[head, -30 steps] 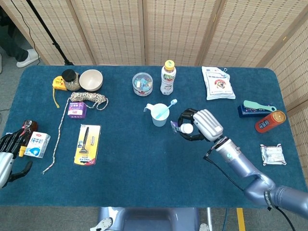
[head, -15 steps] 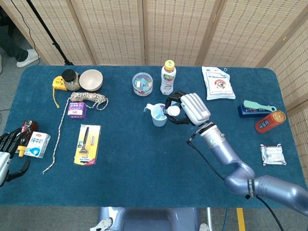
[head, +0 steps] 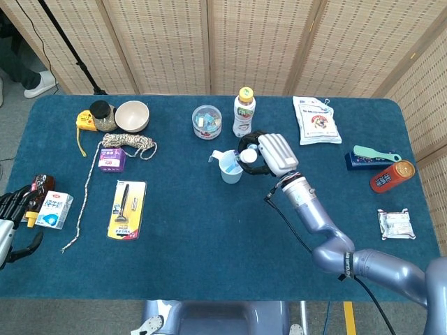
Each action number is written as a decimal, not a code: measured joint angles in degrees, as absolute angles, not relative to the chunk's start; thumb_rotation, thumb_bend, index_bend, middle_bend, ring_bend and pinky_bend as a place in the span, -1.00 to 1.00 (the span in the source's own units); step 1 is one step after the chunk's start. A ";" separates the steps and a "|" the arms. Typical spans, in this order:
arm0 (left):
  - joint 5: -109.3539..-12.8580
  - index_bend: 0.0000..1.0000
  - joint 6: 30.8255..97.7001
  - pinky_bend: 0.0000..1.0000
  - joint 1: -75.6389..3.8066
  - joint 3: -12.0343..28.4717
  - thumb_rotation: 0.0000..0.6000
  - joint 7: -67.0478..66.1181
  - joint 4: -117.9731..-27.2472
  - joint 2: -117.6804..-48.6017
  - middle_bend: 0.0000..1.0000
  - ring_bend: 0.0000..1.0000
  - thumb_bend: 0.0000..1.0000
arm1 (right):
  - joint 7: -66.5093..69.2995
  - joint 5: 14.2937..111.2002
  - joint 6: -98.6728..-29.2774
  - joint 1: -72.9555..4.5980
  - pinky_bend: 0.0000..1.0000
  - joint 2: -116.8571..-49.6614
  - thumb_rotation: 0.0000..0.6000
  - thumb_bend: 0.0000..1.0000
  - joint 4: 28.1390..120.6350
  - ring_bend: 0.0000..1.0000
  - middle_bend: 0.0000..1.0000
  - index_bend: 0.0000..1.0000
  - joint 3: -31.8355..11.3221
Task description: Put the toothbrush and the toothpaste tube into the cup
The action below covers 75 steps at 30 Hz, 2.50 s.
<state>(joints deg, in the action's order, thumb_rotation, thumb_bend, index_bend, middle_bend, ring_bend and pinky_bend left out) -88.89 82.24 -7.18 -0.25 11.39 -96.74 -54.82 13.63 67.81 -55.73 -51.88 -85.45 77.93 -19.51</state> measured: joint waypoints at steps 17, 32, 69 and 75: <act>-88.92 -1.00 81.52 -1.00 -7.44 -0.29 1.00 10.59 -97.01 -54.87 -1.00 -1.00 -0.26 | 11.57 64.93 -52.30 -52.43 0.11 -87.91 1.00 -0.12 74.89 -0.23 0.01 0.28 -19.67; -88.82 -1.00 80.86 -1.00 -7.69 -0.31 1.00 10.54 -97.03 -54.77 -1.00 -1.00 -0.26 | 6.96 61.05 -49.11 -54.26 0.10 -91.25 1.00 -0.12 70.83 -0.23 0.01 0.28 -20.32; -89.10 -1.00 80.34 -1.00 -7.95 -0.50 1.00 10.84 -96.90 -54.62 -1.00 -1.00 -0.26 | 11.35 68.97 -52.75 -53.09 0.06 -91.25 1.00 -0.11 72.19 -0.60 -0.35 -0.18 -20.30; -89.17 -1.00 80.39 -1.00 -7.93 -0.55 1.00 11.29 -96.83 -54.45 -1.00 -1.00 -0.26 | 13.04 71.94 -56.53 -50.95 0.06 -84.83 1.00 -0.11 80.07 -0.61 -0.36 -0.20 -21.53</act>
